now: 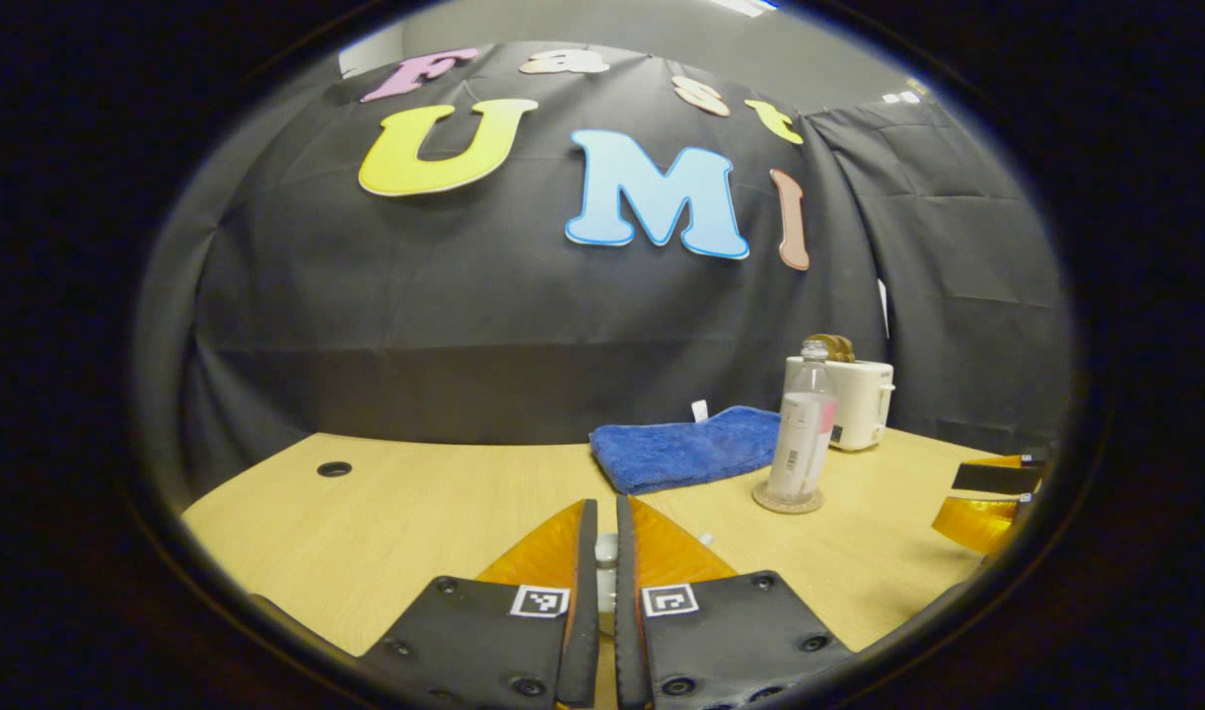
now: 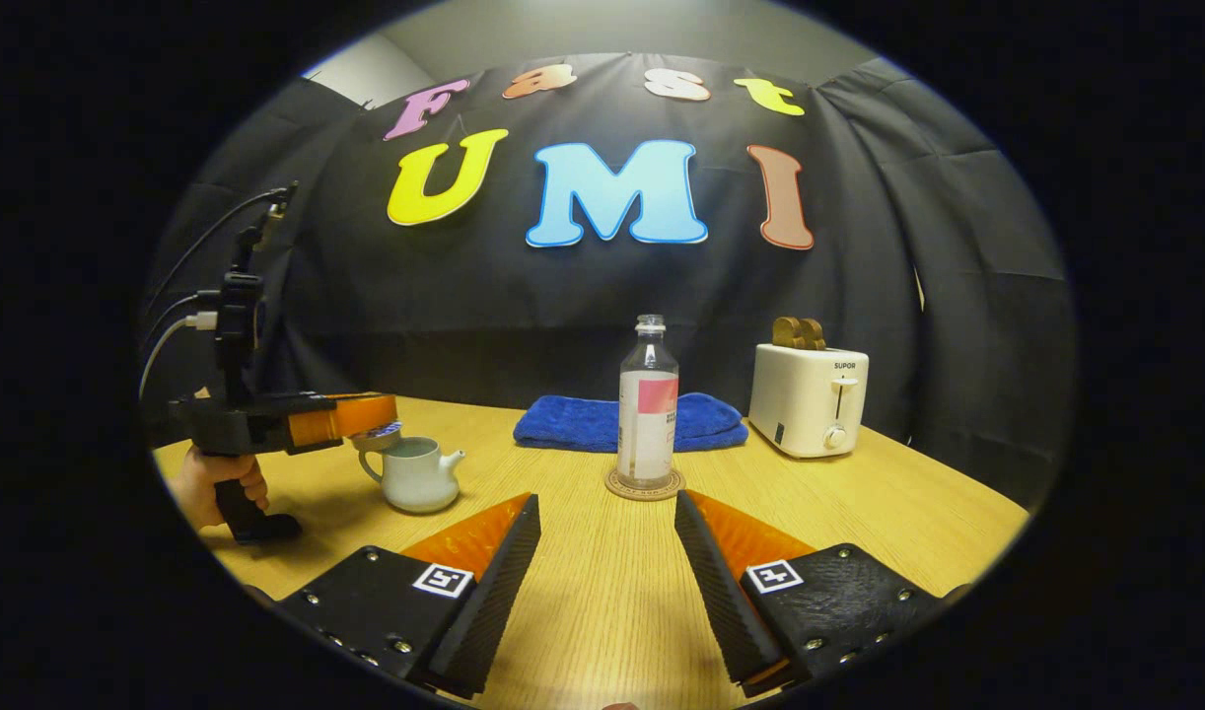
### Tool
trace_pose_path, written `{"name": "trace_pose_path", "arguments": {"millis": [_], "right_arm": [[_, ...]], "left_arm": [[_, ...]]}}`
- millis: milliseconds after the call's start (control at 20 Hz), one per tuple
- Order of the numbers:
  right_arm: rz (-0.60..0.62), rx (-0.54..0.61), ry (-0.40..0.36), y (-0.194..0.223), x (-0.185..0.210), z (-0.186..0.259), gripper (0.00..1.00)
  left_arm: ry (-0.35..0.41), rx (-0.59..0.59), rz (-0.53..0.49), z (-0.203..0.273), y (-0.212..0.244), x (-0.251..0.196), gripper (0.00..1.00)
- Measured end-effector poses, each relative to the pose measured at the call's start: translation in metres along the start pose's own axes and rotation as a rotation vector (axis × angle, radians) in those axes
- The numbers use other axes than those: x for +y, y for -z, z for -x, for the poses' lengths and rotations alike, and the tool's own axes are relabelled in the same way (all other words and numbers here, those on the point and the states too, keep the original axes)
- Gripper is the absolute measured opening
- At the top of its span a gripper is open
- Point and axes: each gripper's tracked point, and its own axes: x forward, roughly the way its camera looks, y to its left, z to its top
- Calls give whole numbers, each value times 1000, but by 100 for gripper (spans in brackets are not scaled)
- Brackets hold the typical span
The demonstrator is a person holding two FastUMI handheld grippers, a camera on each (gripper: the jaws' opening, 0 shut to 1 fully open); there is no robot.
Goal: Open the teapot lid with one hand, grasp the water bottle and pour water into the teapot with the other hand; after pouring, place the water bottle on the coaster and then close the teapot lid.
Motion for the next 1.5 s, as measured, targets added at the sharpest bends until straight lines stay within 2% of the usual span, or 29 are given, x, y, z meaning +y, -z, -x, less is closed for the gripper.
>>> {"name": "trace_pose_path", "arguments": {"millis": [200, 400, 750, 850, 900, 1050, 1100, 1150, 1200, 1250, 1300, 1500], "right_arm": [[7, -11, -32, -2, 8, 4, 86], [-20, -13, -37, -3, 6, 4, 86], [-61, -19, -24, -6, 1, 7, 85], [-44, -17, -24, -5, 3, 7, 85], [-36, -16, -26, -4, 4, 7, 85], [-7, -9, -25, -1, 6, 7, 85], [-2, -9, -25, -1, 7, 6, 85], [-2, -10, -26, -1, 7, 6, 86], [-4, -9, -29, -1, 8, 7, 85], [-9, -8, -31, 0, 9, 9, 85], [-14, -6, -32, 1, 9, 10, 86], [-57, -6, -55, 2, 14, 19, 86]], "left_arm": [[7, 19, -60, -15, -2, -16, 14], [10, 50, -74, -25, 9, -25, 13], [0, 64, -42, -26, 20, -24, 15], [3, 70, -48, -27, 21, -24, 19], [-3, 68, -48, -25, 20, -22, 24], [-20, 32, -22, -16, 10, -20, 24], [-26, 17, -16, -10, 10, -21, 36], [-39, 4, -21, -4, 10, -19, 40], [-50, -5, -27, 4, 11, -19, 41], [-57, -12, -26, 12, 12, -20, 31], [-59, -17, -22, 20, 12, -22, 39], [-57, -15, -13, 47, 16, -32, 40]]}}
